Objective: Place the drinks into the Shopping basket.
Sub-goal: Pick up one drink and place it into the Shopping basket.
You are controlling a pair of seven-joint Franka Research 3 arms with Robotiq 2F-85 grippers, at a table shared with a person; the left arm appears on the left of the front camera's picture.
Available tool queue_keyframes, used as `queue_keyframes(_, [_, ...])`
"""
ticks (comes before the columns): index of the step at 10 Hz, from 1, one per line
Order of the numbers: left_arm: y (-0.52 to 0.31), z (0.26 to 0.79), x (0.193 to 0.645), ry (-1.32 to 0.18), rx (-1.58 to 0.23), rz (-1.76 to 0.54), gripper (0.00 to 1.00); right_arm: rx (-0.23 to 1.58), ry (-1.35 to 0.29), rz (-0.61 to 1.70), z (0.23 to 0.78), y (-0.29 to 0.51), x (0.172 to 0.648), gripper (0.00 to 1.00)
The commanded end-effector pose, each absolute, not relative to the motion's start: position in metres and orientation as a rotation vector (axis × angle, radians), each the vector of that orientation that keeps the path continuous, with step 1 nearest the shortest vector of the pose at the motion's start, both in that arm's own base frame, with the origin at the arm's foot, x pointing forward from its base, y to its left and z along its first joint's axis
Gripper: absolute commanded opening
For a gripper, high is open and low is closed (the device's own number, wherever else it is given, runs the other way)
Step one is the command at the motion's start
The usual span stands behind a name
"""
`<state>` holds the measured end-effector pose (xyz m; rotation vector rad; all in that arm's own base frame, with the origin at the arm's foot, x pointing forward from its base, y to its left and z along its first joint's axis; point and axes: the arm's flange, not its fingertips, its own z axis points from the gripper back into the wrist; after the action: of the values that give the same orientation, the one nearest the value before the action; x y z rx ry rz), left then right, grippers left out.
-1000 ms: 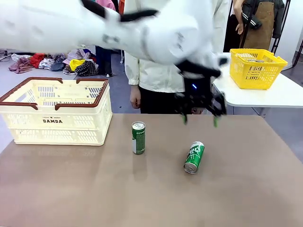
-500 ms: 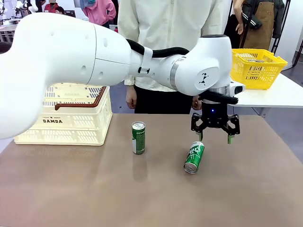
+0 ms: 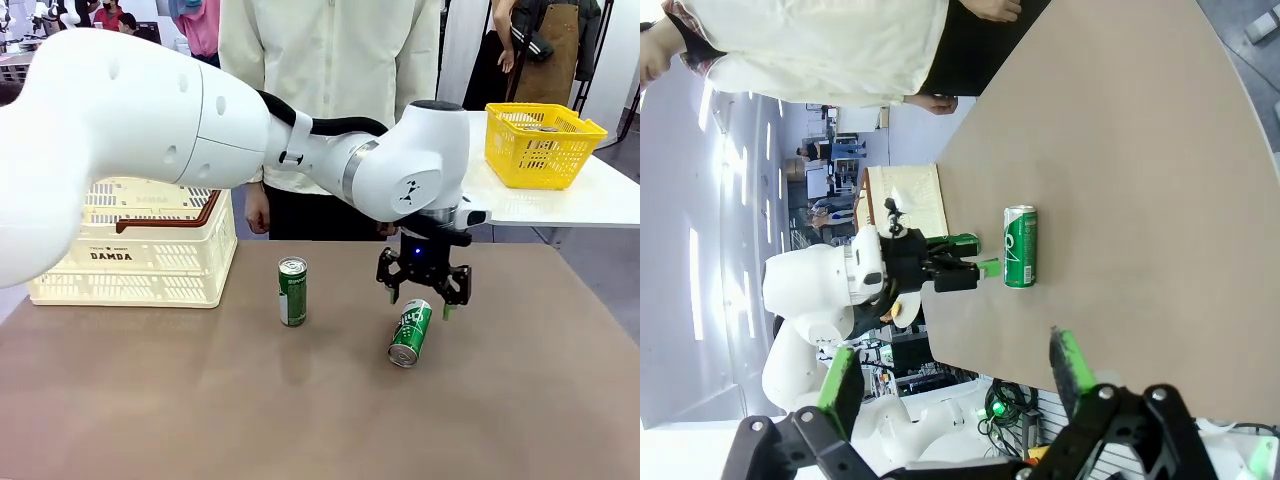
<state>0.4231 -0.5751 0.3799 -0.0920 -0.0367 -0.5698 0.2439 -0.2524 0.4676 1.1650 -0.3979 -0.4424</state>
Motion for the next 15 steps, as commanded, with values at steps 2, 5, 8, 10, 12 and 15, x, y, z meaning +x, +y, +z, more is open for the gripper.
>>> queue_keyframes(2, [-0.549,0.364,0.418,-0.043,-0.045,-0.574,1.00,1.169,-0.411,-0.428,0.467,-0.254,0.243,1.00])
queue_keyframes(5, [-0.550,0.334,0.428,-0.010,-0.067,-0.619,1.00,1.169,-0.411,-0.428,0.467,-0.254,0.243,1.00])
queue_keyframes(8, [-0.557,0.312,0.433,-0.041,-0.072,-0.632,1.00,1.169,-0.411,-0.428,0.467,-0.254,0.243,1.00])
queue_keyframes(10, [-0.565,0.304,0.436,-0.032,-0.075,-0.649,1.00,1.169,-0.411,-0.428,0.467,-0.254,0.243,1.00])
queue_keyframes(12, [-0.567,0.303,0.438,-0.032,-0.074,-0.642,1.00,1.169,-0.411,-0.428,0.467,-0.254,0.243,1.00])
queue_keyframes(15, [-0.570,0.300,0.439,-0.033,-0.061,-0.635,1.00,1.169,-0.411,-0.428,0.467,-0.254,0.243,1.00])
